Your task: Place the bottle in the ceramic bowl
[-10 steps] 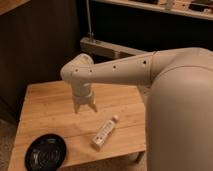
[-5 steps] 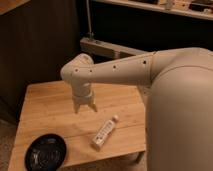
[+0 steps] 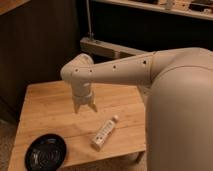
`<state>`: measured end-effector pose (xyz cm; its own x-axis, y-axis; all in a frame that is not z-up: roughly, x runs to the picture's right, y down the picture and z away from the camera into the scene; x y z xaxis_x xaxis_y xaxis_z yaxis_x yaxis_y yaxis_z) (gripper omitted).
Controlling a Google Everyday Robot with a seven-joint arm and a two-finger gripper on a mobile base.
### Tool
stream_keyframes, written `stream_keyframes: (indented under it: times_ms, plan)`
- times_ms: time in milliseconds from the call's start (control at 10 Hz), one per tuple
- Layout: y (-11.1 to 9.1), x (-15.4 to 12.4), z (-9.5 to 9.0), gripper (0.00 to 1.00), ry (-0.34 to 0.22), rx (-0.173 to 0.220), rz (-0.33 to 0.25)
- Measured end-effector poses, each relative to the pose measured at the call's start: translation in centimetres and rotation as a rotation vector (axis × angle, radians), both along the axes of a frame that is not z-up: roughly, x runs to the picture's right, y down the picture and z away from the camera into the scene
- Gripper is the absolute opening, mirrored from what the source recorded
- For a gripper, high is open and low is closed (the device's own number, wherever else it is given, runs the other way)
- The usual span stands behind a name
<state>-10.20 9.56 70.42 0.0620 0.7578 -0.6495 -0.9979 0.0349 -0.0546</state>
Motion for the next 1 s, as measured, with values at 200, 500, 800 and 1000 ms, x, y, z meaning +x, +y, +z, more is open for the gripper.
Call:
stream_keyframes:
  times_ms: [200,500,800,1000]
  plan:
    - [0.0,0.0,0.0,0.65,0.0,0.0,0.0]
    - [0.1,0.0,0.1,0.65,0.001,-0.002,0.0]
    - [0.1,0.0,0.1,0.65,0.0,-0.002,-0.001]
    - [-0.4,1.2,-0.6,0.65,0.074,0.04,0.065]
